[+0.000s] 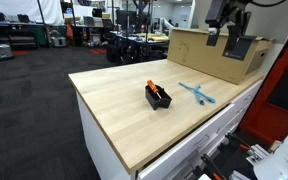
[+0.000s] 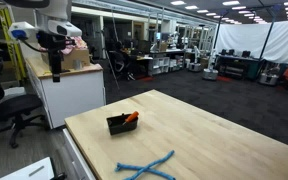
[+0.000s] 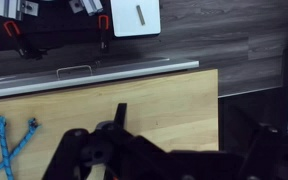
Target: Remove the screwdriver out of the bowl
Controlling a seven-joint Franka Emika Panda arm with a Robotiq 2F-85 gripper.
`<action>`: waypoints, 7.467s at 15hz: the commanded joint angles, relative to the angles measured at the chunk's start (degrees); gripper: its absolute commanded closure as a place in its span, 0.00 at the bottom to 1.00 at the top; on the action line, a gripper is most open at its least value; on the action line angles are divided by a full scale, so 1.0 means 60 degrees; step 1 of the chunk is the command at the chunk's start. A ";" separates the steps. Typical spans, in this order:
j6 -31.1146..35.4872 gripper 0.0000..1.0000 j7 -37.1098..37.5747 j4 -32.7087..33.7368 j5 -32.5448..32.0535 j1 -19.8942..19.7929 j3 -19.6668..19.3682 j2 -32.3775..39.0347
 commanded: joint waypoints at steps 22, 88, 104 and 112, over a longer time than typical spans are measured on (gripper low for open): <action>-0.0074 0.00 -0.0127 0.0035 0.0110 -0.0262 0.0173 -0.0019; 0.8168 0.90 0.0622 0.3506 -0.4337 0.0199 -0.1428 1.0313; 0.6974 0.91 0.1576 0.3797 -0.4770 -0.0287 -0.2175 0.8321; 0.4682 0.91 0.1834 0.5598 -0.6278 -0.0790 -0.2529 1.0453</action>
